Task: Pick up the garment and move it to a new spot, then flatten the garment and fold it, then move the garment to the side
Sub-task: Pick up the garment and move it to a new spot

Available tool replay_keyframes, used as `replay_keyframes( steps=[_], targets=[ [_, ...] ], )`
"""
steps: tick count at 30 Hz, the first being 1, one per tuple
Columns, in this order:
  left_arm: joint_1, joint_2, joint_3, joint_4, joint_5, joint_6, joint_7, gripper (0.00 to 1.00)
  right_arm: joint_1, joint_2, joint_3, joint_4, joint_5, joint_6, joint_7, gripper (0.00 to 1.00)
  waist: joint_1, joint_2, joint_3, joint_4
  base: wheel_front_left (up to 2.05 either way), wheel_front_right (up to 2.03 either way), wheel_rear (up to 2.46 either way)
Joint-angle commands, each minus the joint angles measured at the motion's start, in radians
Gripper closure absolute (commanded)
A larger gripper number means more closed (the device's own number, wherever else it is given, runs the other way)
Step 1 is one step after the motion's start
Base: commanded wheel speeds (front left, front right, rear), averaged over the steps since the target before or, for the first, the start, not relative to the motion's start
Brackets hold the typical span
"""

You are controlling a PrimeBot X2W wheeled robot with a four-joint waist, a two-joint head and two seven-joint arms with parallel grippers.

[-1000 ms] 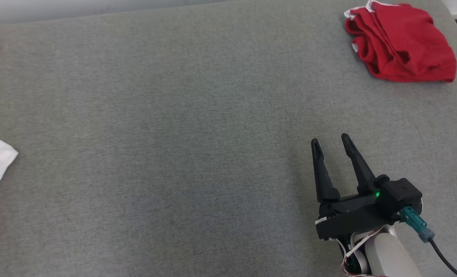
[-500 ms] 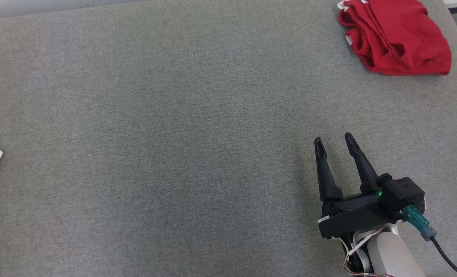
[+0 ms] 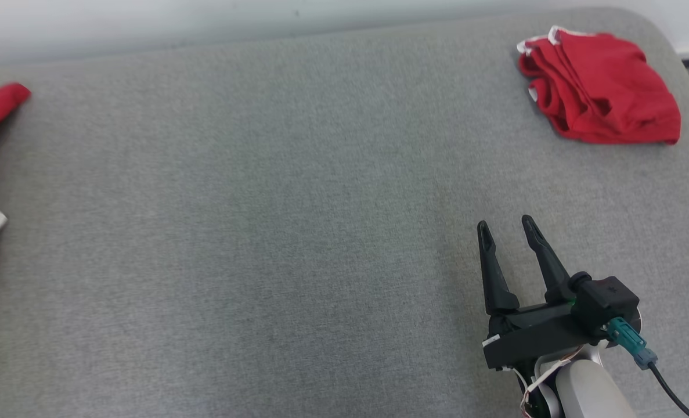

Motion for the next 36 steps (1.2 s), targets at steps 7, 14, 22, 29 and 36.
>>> replay_keyframes(
  steps=[7,14,22,29,36],
  targets=[
    [-0.066,-0.041,-0.082,-0.104,0.007,-0.014,-0.067,1.00,0.026,-0.001,-0.007,0.003,0.014,-0.001,-0.001,0.00,0.0000,0.0000,-0.077,0.026,0.00,0.00,0.00],
    [-0.077,-0.070,-0.210,-0.238,-0.017,-0.015,-0.065,1.00,0.043,0.008,-0.017,0.005,0.017,-0.001,-0.001,0.00,0.0000,0.0000,-0.111,0.006,0.00,0.00,0.00],
    [-0.019,-0.066,-0.359,-0.505,-0.084,-0.015,0.005,1.00,0.061,0.022,-0.030,0.000,0.023,-0.001,-0.001,0.00,0.0000,0.0000,-0.134,-0.048,0.00,0.00,0.00],
    [0.059,-0.079,-0.442,-0.785,-0.097,-0.015,0.088,1.00,0.069,0.030,-0.041,-0.007,0.030,-0.001,-0.001,0.00,0.0000,0.0000,-0.129,-0.092,0.00,0.00,0.00],
    [0.155,-0.129,-0.520,-1.022,-0.103,-0.001,0.151,1.00,0.073,0.034,-0.053,-0.018,0.025,-0.001,-0.001,0.00,0.0000,0.0000,-0.110,-0.101,0.00,0.00,0.00]
  ],
)
